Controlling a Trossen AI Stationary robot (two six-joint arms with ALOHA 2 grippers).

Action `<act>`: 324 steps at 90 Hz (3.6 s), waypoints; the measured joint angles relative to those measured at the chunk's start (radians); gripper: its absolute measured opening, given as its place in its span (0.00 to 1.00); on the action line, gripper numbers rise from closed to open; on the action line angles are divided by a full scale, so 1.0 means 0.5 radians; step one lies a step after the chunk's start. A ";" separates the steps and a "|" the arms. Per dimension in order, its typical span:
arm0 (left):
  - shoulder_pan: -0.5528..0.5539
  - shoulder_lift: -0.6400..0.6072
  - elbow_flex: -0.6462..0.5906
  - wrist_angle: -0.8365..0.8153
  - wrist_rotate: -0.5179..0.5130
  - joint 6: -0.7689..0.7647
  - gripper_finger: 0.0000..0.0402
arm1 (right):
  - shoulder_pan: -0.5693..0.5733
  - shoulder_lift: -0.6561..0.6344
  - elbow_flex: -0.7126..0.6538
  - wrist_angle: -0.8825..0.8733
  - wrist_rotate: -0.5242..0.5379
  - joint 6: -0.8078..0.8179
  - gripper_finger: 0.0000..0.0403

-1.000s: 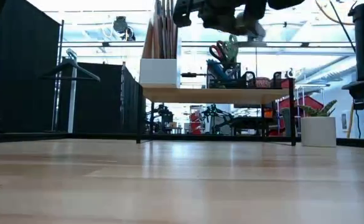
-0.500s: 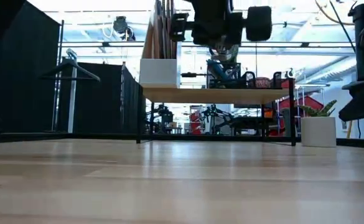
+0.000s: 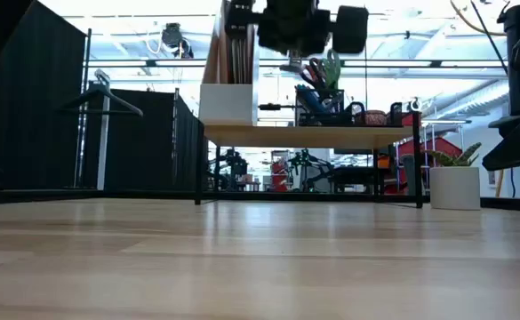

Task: Stock shelves
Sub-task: Put the stapler on the shelf

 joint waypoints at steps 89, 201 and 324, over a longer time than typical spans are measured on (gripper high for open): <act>0.396 -0.004 0.001 -1.261 0.676 -1.467 0.23 | 0.011 0.000 0.000 0.028 0.013 -0.029 0.21; -0.104 -0.398 -0.001 -1.112 0.868 -0.444 0.44 | 0.005 0.175 0.000 0.252 -0.096 -0.179 0.21; -0.686 -0.795 -0.631 -2.681 1.140 -1.528 0.44 | -1.859 0.183 0.144 2.306 -0.224 -3.316 0.00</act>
